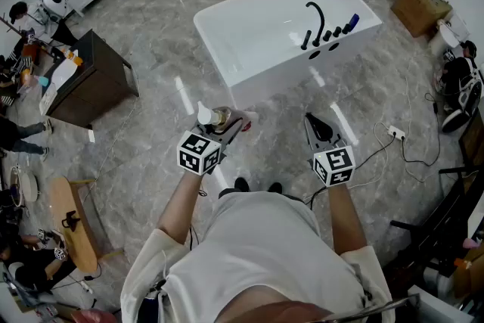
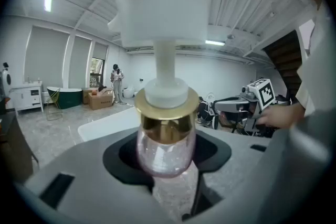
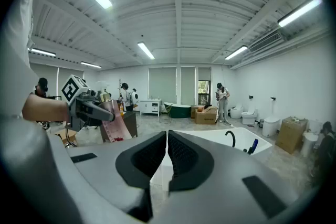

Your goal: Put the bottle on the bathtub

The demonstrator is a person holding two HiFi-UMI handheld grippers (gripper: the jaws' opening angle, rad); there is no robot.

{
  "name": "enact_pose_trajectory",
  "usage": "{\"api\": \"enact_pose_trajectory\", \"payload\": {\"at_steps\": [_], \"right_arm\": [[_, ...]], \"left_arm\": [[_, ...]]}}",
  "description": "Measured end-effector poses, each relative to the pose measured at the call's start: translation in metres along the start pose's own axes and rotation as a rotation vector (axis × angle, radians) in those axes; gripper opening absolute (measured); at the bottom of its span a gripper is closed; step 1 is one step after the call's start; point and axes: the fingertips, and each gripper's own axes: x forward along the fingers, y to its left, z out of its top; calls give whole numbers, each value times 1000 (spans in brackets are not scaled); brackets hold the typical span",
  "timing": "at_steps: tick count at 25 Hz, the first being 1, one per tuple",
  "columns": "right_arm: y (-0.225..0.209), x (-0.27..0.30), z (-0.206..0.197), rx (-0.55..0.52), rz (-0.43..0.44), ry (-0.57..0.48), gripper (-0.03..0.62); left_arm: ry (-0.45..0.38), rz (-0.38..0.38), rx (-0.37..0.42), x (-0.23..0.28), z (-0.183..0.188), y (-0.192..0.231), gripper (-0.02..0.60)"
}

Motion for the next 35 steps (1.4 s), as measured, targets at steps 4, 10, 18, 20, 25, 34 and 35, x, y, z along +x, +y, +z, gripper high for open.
{"api": "enact_pose_trajectory", "payload": {"at_steps": [4, 10, 18, 20, 25, 34, 35], "right_arm": [[2, 3, -3, 9, 6, 6, 35], [2, 4, -2, 14, 4, 3, 35], [-3, -1, -4, 34, -4, -7, 35], [-6, -2, -5, 36, -8, -8, 35], [-19, -7, -12, 45, -19, -6, 35], [-50, -17, -30, 57, 2, 11, 35], [-54, -17, -33, 58, 7, 13, 36]], "left_arm": [[-4, 2, -1, -1, -2, 3, 216], [-5, 14, -9, -2, -4, 5, 216], [-4, 22, -18, -1, -8, 0, 216], [-3, 24, -21, 2, -8, -2, 216], [-2, 36, -26, 8, -9, -8, 218], [13, 73, -42, 31, -15, -26, 218], [14, 80, -44, 34, -15, -27, 218]]}}
